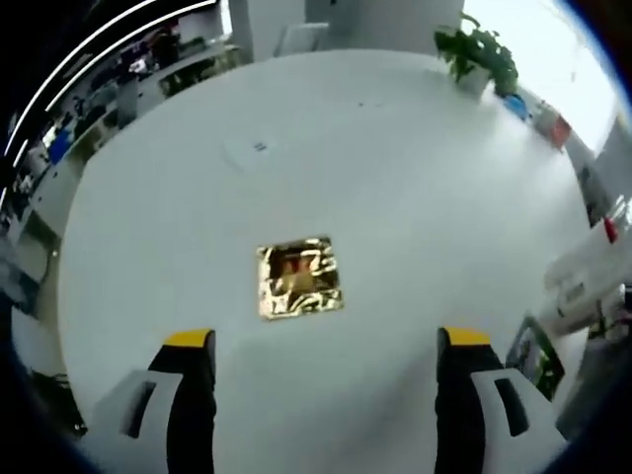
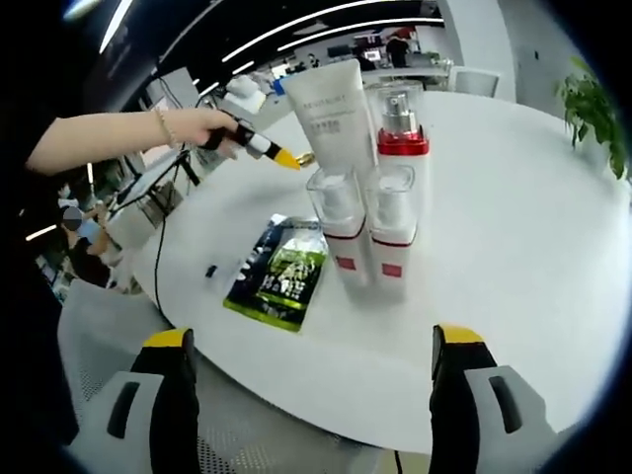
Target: Arrange the skincare products in the storage area until every visible bottle or jar stands upright without overlapping.
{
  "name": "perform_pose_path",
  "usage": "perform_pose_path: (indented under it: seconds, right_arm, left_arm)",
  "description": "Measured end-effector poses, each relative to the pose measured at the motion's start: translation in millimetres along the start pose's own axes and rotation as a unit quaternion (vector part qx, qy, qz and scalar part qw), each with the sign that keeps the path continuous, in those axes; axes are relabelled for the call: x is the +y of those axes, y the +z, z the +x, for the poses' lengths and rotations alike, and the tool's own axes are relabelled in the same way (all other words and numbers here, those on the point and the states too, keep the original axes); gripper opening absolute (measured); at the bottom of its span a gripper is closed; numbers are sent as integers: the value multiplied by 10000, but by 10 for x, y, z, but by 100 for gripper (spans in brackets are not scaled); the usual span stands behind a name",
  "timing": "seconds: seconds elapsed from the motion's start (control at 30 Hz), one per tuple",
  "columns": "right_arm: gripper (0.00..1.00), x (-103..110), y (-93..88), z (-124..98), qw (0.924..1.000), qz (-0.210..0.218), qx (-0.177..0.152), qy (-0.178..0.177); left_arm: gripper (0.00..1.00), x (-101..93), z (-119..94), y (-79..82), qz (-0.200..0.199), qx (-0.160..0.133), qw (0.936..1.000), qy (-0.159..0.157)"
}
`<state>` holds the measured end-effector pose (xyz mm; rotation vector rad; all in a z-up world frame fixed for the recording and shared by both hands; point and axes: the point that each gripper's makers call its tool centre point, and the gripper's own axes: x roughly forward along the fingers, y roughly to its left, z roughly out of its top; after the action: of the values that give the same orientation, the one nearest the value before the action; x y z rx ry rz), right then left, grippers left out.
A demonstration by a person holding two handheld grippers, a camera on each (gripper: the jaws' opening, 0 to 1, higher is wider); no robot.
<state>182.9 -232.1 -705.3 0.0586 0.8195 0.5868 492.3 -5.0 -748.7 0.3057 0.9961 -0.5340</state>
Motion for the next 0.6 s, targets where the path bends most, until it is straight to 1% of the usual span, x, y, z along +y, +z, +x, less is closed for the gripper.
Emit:
perform_pose_path:
  seconds: [0.07,0.27,0.47,0.6]
  right_arm:
    - [99,-5,-10,0,10000,13,20,-5]
    - [99,0,-59,22,9999,-8,144,-2]
    - [98,-13,-72,24,9998,58,167,-22]
    - [98,-17,-81,24,9998,72,183,-35]
  left_arm:
    - [84,13,14,35,13,-22,10000,29]
    - [79,100,137,109,35,84,9999,45]
    - [73,153,204,127,-29,177,9998,64]
    - [67,163,261,120,3,252,9997,62]
